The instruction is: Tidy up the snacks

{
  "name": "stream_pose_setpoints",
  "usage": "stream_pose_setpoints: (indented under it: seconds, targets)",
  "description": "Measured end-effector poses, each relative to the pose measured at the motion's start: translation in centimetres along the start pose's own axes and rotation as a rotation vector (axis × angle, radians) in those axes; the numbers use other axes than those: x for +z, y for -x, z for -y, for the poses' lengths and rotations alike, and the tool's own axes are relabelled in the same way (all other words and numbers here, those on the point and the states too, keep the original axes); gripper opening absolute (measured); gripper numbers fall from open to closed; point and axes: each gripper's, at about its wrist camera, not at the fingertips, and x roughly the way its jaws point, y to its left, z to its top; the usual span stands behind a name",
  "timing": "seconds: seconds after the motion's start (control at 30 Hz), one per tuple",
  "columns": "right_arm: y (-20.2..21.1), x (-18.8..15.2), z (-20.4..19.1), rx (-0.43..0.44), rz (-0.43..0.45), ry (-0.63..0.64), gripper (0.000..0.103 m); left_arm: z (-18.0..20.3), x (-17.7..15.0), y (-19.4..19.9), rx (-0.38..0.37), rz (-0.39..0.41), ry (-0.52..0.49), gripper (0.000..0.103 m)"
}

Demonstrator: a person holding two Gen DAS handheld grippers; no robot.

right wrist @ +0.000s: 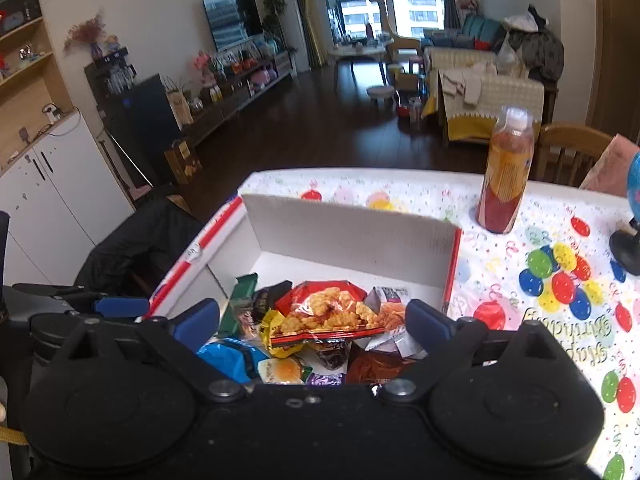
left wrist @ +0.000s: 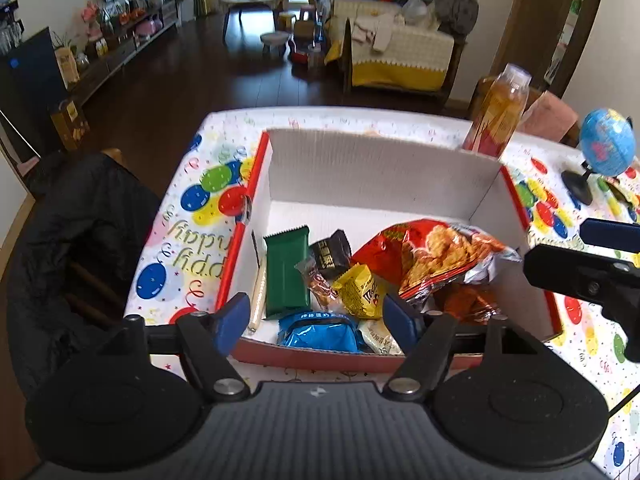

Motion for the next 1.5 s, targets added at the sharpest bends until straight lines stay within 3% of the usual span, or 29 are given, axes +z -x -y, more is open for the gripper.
stream_pose_setpoints:
  seconds: [0.07, 0.2, 0.33, 0.67, 1.13, 1.5]
  targets:
    - [1.1, -0.3, -0.2, 0.004, 0.029, 0.008, 0.103, -0.1, -0.1, 1.0, -0.01, 0.022, 0.007, 0.084]
    - [3.0, -1.0, -0.3, 0.022, 0.071, -0.003, 0.103, -0.4, -0.4, 2.8, -0.025, 0.056, 0.015, 0.089]
    - [5.0, -2.2, -0.4, 0.011, 0.132, 0.004, 0.103, -0.5, -1.1, 4.6, -0.038, 0.09, 0.024, 0.102]
    - [8.5, -4.7, -0.8, -0.038, 0.236, -0.008, 0.103, 0.6, -3.0, 8.8, -0.023, 0.145, 0.015, 0.102]
    - [9.3, -5.6, -1.3, -0.089, 0.238, -0.024, 0.103, 2.0, -3.8, 10.9, 0.014, 0.198, 0.018, 0.102]
    - [9.3, -5.8, -0.8, -0.12, 0.23, -0.054, 0.103, 2.8, -3.5, 11.2, -0.003, 0.212, -0.008, 0.102]
